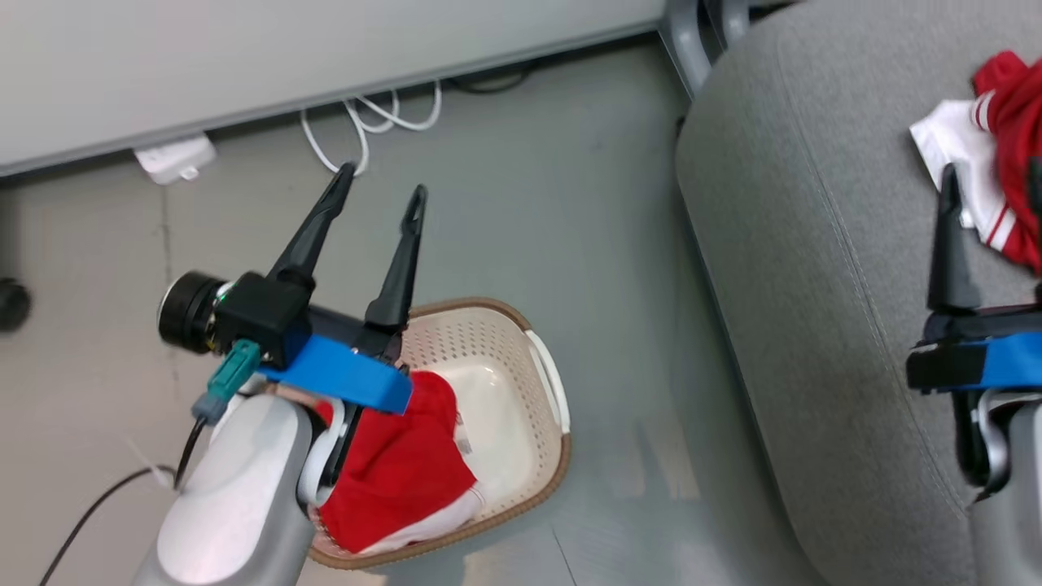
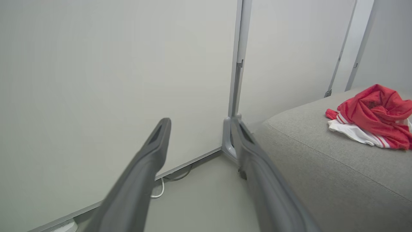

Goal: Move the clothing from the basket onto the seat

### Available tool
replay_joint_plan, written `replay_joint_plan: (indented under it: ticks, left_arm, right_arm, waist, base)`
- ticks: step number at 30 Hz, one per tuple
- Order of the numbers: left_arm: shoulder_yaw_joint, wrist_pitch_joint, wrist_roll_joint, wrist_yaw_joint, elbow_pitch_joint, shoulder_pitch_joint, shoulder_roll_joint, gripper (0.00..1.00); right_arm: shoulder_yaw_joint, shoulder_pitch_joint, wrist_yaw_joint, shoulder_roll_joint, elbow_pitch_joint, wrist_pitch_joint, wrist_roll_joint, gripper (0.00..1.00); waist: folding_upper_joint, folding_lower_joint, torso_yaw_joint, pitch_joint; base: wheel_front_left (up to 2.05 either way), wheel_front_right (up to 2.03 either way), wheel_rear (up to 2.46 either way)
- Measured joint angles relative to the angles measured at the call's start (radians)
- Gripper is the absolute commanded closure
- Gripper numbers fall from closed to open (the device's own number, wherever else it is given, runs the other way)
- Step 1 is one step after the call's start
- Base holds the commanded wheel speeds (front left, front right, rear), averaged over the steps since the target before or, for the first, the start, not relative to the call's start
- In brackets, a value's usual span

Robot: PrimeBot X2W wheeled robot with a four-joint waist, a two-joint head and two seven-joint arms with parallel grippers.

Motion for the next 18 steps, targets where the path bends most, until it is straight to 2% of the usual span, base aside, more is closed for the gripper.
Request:
replay_joint_plan:
  ticks: [9,18]
  left_arm:
    - [0.188,0.0,0.044,-0.021,-0.027,0.189,-0.038,0.0]
    - [0.3,0.0,0.091,-0.065,-0.039,0.334,-0.085,0.0]
  right_arm:
    - [0.119,0.074,0.0,0.036,-0.017,0.0,0.016,0.0]
    - [0.156,0.187,0.0,0.061,-0.031,0.0,0.054,0.0]
  waist:
    - [0.0,0.0001,0.083,-0.127]
    - [0.0,0.0002,0.133,-0.231]
  base:
    - [0.0,0.0,0.0]
    - [0.0,0.0,0.0]
